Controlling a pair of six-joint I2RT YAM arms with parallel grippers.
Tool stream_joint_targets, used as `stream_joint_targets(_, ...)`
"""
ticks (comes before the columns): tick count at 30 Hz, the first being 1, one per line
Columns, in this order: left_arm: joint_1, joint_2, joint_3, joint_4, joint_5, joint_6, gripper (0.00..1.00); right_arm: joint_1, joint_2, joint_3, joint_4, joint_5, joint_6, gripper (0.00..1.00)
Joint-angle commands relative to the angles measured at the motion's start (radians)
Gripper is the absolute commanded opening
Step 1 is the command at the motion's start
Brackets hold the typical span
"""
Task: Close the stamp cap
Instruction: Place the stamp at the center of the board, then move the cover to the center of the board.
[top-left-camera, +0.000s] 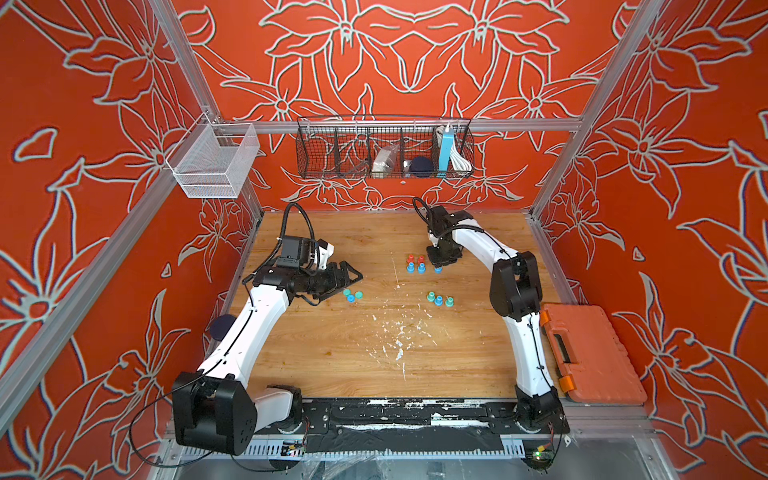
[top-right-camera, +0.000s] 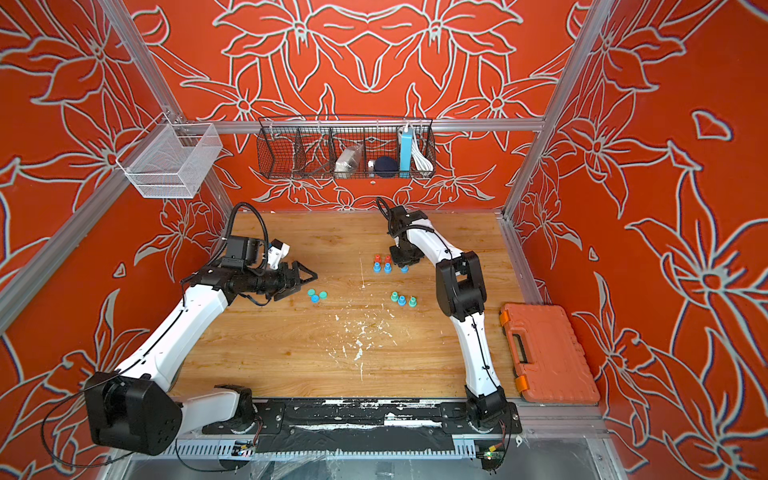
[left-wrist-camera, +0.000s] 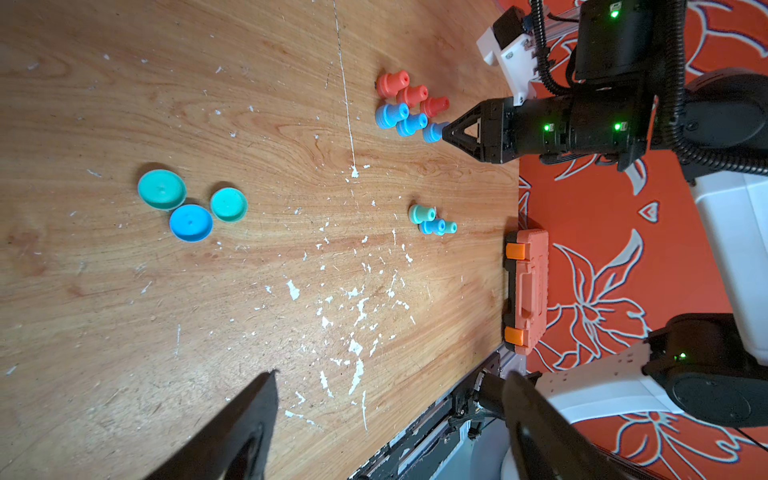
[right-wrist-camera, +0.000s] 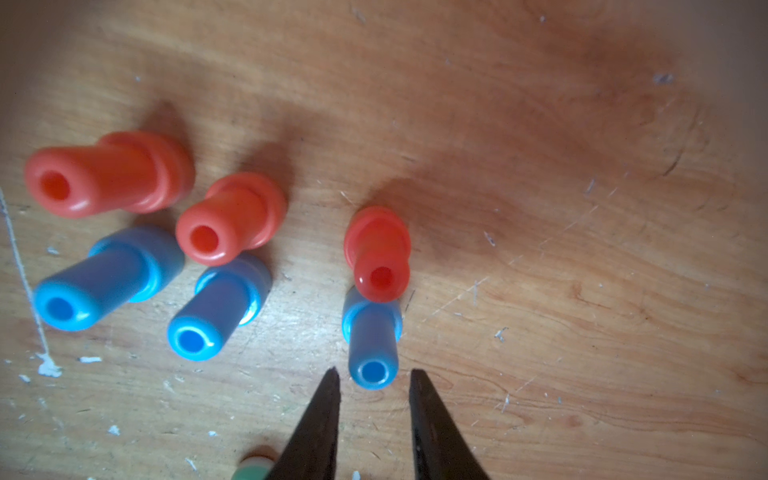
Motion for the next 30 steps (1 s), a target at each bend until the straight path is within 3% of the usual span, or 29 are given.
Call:
stream_joint_targets(1, 0.005, 0.004, 0.010, -0.013, -0.023, 0.024, 0.85, 0.009, -0.056, 0.040, -0.066, 0.009, 0.003, 0.32)
stream_joint_targets(5, -0.008, 0.054, 0.030, -0.064, -0.120, 0.057, 0.84, 0.017, -0.162, 0.014, -0.107, 0.004, 0.005, 0.34)
stream_joint_targets(11, -0.065, 0.186, 0.057, -0.075, -0.232, 0.056, 0.80, 0.033, -0.349, -0.161, -0.087, -0.007, 0.009, 0.35)
stream_joint_targets(20, -0.126, 0.399, 0.167, 0.017, -0.243, 0.013, 0.73, 0.042, -0.456, -0.348, -0.064, -0.006, 0.000, 0.32)
stream_joint_targets(30, -0.201, 0.552, 0.238, 0.032, -0.283, -0.024, 0.70, 0.036, -0.501, -0.412, -0.050, -0.003, -0.004, 0.32)
